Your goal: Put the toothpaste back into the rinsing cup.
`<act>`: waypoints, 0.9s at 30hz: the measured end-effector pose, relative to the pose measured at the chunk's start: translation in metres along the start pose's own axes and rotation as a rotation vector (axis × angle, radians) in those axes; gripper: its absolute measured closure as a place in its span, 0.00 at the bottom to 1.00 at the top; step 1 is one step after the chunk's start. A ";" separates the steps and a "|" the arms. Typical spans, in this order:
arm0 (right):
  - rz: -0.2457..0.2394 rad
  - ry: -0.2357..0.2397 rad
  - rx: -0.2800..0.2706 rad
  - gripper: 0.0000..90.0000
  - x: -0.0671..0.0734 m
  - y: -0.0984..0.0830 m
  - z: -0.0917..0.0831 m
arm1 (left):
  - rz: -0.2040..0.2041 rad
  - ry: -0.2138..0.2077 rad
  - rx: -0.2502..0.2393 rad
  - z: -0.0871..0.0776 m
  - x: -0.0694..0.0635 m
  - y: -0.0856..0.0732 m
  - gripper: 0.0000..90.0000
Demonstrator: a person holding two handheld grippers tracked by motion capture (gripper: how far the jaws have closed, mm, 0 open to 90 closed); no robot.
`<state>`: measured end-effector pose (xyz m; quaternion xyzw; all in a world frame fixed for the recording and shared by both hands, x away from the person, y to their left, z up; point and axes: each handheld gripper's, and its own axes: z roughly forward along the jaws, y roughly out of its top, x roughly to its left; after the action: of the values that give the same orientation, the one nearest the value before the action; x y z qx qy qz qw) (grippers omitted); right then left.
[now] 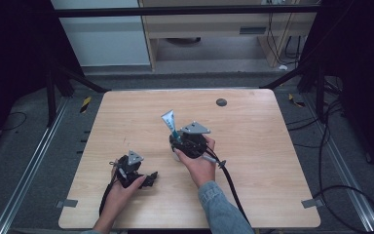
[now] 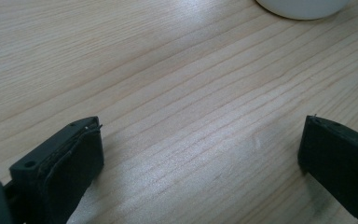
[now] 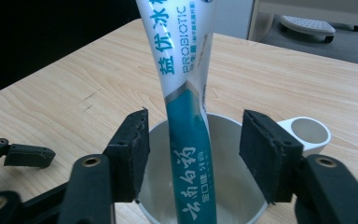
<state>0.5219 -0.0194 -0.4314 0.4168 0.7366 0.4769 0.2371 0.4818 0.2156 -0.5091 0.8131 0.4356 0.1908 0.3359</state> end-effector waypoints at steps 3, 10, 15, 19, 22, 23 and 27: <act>-0.004 0.005 0.007 0.38 0.000 0.001 -0.002 | 0.000 0.000 0.000 0.000 0.000 0.000 0.00; -0.037 0.015 0.004 0.27 -0.001 0.005 -0.009 | 0.001 0.000 0.001 0.000 0.000 0.000 0.00; -0.071 0.033 0.032 0.20 -0.003 0.009 -0.015 | 0.002 0.000 0.001 0.000 0.000 0.000 0.00; -0.088 0.031 0.056 0.15 -0.006 0.012 -0.023 | 0.001 0.000 0.001 0.000 0.000 0.000 0.00; -0.102 0.039 0.082 0.12 -0.011 0.014 -0.029 | 0.001 0.000 0.001 0.000 0.000 0.000 0.00; -0.104 0.041 0.089 0.11 -0.012 0.015 -0.031 | 0.001 0.000 0.001 0.000 0.000 0.000 0.00; -0.095 0.059 0.099 0.10 -0.020 0.018 -0.040 | 0.002 0.000 0.001 0.000 0.000 0.000 0.00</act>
<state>0.5101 -0.0532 -0.3988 0.3783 0.7848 0.4405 0.2166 0.4823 0.2154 -0.5090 0.8136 0.4348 0.1912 0.3353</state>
